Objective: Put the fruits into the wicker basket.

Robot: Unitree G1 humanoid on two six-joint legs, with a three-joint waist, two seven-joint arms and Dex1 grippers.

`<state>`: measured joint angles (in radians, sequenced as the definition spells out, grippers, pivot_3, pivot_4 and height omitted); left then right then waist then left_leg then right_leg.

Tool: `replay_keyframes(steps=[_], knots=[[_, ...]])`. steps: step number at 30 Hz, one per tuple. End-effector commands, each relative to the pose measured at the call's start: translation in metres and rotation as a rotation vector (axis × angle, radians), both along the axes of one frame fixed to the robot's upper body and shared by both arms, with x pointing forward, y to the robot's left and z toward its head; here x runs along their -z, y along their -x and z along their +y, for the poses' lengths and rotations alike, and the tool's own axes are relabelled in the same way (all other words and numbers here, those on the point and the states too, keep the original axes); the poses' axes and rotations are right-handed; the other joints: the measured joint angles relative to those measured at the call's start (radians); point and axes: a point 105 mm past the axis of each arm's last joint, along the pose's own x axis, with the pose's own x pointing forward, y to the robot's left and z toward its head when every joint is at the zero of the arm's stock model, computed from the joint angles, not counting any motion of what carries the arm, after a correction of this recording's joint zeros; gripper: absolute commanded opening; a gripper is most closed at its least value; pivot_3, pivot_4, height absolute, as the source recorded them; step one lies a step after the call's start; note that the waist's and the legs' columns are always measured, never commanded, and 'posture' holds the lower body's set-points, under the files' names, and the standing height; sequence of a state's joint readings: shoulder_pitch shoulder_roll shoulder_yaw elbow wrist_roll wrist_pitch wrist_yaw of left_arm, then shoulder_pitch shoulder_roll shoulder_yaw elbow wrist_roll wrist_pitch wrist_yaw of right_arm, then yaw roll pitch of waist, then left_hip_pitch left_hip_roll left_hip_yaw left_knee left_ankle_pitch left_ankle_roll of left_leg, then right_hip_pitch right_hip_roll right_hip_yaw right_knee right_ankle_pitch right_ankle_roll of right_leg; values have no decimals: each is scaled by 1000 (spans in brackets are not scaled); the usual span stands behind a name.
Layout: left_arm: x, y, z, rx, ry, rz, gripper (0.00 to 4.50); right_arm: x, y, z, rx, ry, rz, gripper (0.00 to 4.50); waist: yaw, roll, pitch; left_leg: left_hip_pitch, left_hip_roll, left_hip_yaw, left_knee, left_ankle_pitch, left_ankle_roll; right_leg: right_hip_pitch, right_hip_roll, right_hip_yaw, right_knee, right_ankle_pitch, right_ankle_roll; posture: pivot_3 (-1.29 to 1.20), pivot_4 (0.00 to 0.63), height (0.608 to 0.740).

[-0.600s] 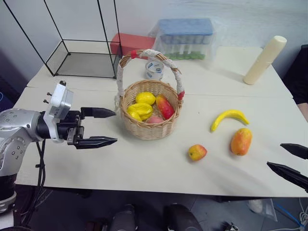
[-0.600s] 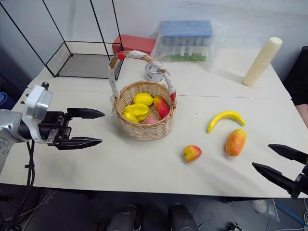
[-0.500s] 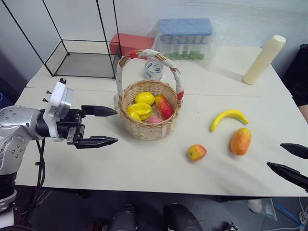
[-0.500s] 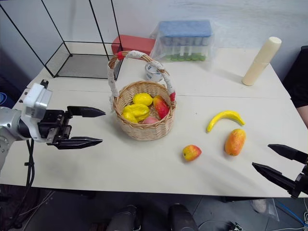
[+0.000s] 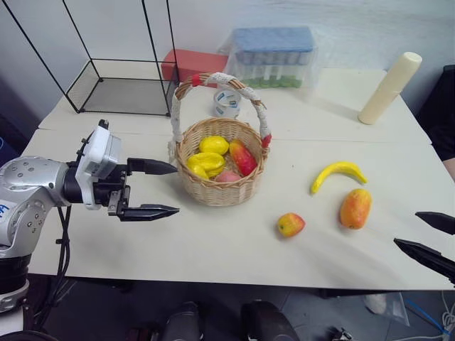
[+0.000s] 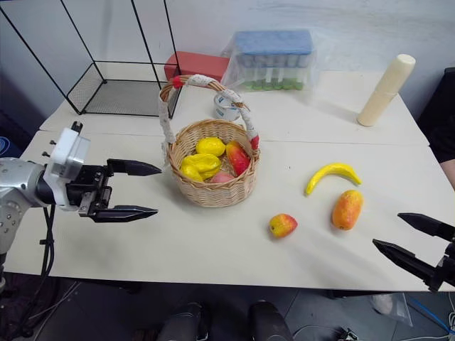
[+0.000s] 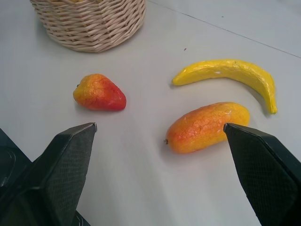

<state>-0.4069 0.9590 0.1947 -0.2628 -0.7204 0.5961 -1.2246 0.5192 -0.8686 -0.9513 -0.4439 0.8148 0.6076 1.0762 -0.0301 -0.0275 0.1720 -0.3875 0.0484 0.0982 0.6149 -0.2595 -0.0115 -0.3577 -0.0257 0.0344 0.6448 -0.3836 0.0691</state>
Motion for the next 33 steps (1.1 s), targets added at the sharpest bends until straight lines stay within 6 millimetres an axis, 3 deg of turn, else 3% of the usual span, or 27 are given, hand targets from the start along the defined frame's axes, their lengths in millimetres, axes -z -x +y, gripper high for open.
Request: replay_keyframes(steps=[1, 2, 5, 6, 11, 22, 27, 33], knots=[[-6, 1, -2, 11, -2, -42, 4500, -9, 3, 3, -3, 4, -28, 4480, -2, 0, 0, 0, 0, 0, 0, 0, 0, 0, 0, 0, 0, 0, 0, 0, 150, 740], [-6, 2, -2, 12, -1, -42, 4500, -9, 3, 4, -4, 5, -27, 4480, 7, -4, -1, 2, 3, 7, 1, 0, -2, -4, 2, 6, 3, 0, 0, 0, 150, 740], [-7, 2, -3, 18, 5, -43, 4500, -10, 2, 7, -16, 32, -45, 4480, 19, -9, 0, 4, 31, 67, 16, -8, -9, -38, 17, 44, 19, 2, -4, 0, 150, 740], [-7, 2, -3, 20, 6, -43, 4500, -10, 2, 8, -22, 40, -50, 4480, 13, -9, 1, 6, 34, 80, 14, -9, -10, -36, 20, 53, 20, 5, -5, 0, 150, 740], [-7, 4, -4, 29, 5, -34, 4500, -8, 2, 13, -35, 56, -48, 4480, -36, -9, 2, 19, 33, 72, 13, -15, -8, -19, 23, 53, 13, 6, -3, 0, 150, 740], [-3, 12, -9, 60, -19, -10, 4500, -24, -9, 41, -154, 106, -112, 4480, -37, -10, 3, 17, 33, 69, 15, -18, -6, -17, 23, 52, 11, 8, 0, 0, 150, 740], [-6, 15, -9, 59, -13, -12, 4500, -24, -13, 37, -140, 104, -105, 4480, -34, -9, 4, 15, 30, 54, 17, -17, -6, -9, 20, 37, 7, 7, 2, 0, 150, 740], [-5, 18, -11, 60, -5, -10, 4500, -22, -17, 34, -136, 114, -99, 4480, -23, -10, 4, 15, 30, 54, 17, -17, -6, -8, 19, 37, 7, 7, 2, 0, 150, 740]])
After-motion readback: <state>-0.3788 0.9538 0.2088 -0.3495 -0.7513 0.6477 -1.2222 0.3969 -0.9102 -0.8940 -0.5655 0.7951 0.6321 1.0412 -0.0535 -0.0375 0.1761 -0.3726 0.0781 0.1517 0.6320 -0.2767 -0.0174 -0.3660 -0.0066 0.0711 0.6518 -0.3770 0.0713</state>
